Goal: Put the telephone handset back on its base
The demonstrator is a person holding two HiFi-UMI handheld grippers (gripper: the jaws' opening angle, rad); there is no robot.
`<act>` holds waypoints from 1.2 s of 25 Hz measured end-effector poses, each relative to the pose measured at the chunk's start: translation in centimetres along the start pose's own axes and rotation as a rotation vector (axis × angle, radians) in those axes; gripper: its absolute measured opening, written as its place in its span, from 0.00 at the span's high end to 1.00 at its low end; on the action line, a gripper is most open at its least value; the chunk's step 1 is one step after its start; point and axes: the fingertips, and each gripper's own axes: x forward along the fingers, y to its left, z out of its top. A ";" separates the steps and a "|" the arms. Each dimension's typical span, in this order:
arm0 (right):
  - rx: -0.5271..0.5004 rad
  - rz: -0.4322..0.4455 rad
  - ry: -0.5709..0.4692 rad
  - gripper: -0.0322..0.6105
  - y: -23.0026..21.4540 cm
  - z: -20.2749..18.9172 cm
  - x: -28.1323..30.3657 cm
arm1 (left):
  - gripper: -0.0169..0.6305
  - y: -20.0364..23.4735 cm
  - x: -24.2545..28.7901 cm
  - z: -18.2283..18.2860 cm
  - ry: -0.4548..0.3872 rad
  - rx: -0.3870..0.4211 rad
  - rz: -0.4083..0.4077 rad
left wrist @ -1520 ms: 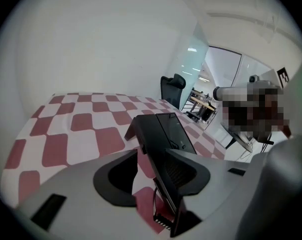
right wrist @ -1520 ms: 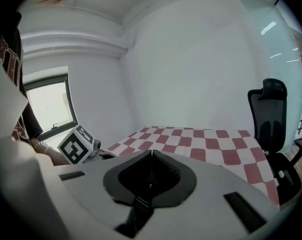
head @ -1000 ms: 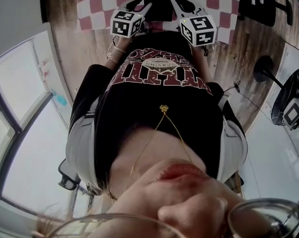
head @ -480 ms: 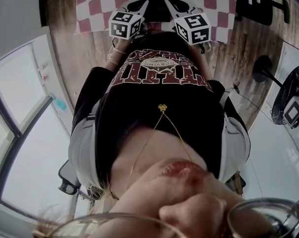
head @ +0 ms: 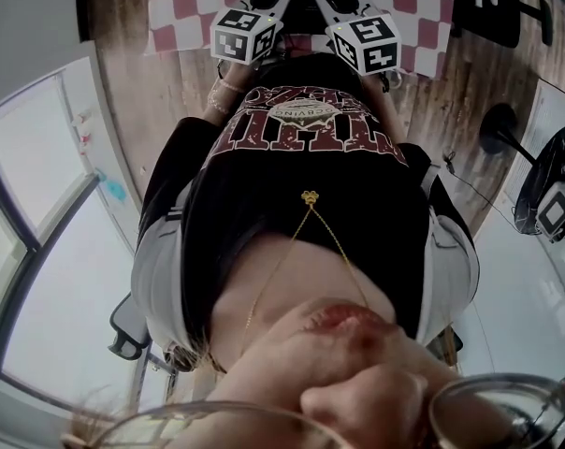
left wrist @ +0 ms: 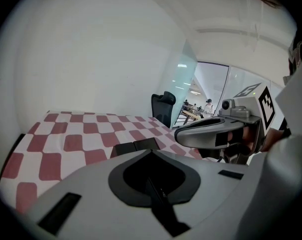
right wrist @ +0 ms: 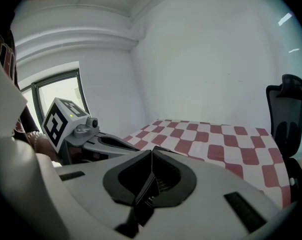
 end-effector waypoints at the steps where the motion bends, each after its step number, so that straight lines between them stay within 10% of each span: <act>1: 0.001 -0.001 -0.004 0.91 0.1 0.2 0.1 | 0.96 -0.1 0.0 0.3 -0.007 0.002 -0.002; 30: -0.044 -0.168 -0.321 0.91 2.0 13.1 -2.7 | 0.96 -2.1 -5.6 14.8 -0.309 0.197 -0.107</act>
